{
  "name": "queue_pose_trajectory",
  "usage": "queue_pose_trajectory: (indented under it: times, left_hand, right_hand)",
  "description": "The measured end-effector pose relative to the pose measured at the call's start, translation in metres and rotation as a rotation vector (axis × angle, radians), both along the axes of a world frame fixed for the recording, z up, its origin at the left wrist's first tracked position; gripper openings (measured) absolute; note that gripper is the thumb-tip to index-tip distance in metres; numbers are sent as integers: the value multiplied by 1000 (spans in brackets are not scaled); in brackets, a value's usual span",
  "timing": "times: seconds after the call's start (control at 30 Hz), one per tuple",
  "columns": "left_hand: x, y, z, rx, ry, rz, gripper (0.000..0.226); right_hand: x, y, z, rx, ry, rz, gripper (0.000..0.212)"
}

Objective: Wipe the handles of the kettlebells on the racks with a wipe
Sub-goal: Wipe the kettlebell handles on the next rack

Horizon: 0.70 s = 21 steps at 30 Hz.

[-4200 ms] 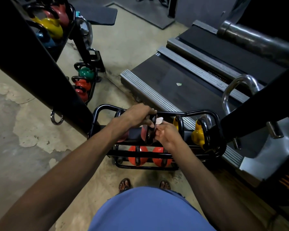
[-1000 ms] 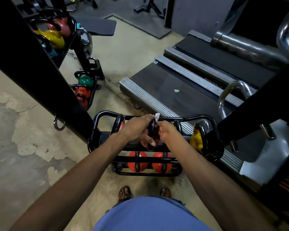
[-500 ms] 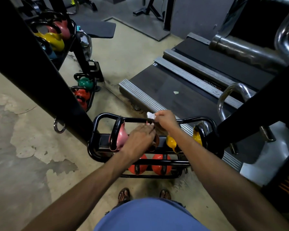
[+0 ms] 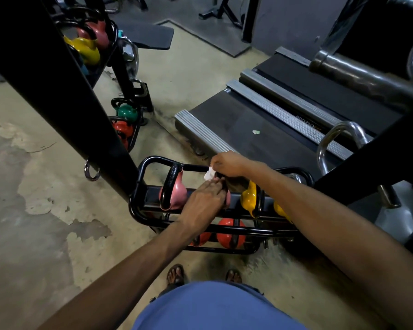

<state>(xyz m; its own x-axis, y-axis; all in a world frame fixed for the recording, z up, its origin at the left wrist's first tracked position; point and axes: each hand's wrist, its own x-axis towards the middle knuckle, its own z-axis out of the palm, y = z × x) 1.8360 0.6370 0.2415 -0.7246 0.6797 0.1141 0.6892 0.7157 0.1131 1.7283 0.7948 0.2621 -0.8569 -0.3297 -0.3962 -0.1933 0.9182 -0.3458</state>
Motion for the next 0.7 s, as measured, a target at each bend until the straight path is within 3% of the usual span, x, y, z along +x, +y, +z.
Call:
queue_pose_trajectory:
  times: [0.13, 0.23, 0.43, 0.6, 0.7]
  left_hand:
    - [3, 2, 6, 7, -11, -19, 35]
    - [7, 1, 9, 41, 5, -3, 21]
    - [18, -11, -11, 125, 63, -56, 38]
    - [29, -40, -7, 258, 70, -80, 22]
    - [24, -49, 4, 406, -32, 59, 22]
  right_hand:
    - [-1, -10, 5, 124, -20, 101, 22]
    - [8, -10, 12, 106, -34, 204, 22]
    - [34, 9, 18, -18, 122, 205, 15]
    - [79, 11, -1, 8, 281, 335, 24]
    - [100, 15, -9, 8, 344, 432, 25]
